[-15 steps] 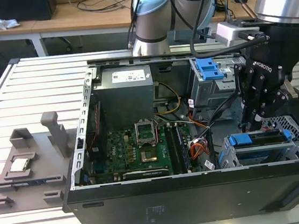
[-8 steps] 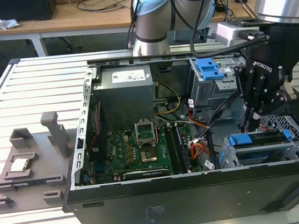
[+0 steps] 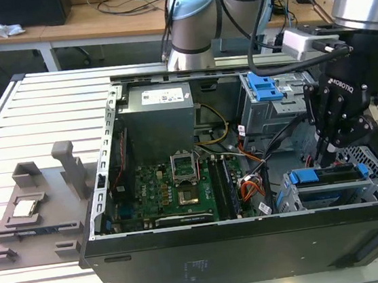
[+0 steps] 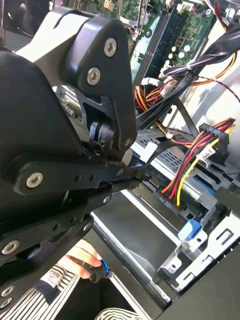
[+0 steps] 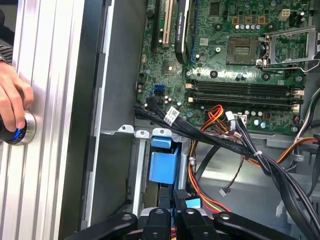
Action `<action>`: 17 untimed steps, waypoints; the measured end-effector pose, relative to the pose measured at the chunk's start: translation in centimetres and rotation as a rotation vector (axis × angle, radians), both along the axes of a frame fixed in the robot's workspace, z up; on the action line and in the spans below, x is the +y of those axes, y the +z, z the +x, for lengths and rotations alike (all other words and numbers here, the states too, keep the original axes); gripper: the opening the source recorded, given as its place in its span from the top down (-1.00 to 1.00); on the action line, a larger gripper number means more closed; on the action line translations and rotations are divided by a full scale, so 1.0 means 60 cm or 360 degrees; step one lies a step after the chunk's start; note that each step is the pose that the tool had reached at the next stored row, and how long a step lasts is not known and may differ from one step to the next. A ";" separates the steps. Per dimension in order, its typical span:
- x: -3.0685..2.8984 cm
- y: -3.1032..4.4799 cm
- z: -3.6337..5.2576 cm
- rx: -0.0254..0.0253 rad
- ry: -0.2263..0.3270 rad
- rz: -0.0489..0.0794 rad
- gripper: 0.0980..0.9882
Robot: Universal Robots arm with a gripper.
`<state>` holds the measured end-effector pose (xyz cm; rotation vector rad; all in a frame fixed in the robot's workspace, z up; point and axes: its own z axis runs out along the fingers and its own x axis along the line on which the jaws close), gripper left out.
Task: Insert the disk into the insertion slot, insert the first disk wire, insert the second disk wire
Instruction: 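Insert the second disk wire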
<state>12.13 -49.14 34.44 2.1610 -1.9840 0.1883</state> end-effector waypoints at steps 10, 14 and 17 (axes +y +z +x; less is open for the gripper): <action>-0.0586 0.000 0.000 0.00000 0.0000 0.0254 0.89; -0.0664 0.000 0.008 0.00052 -0.0001 0.0329 0.89; -0.0684 -0.002 0.012 0.00086 -0.0001 0.0329 0.89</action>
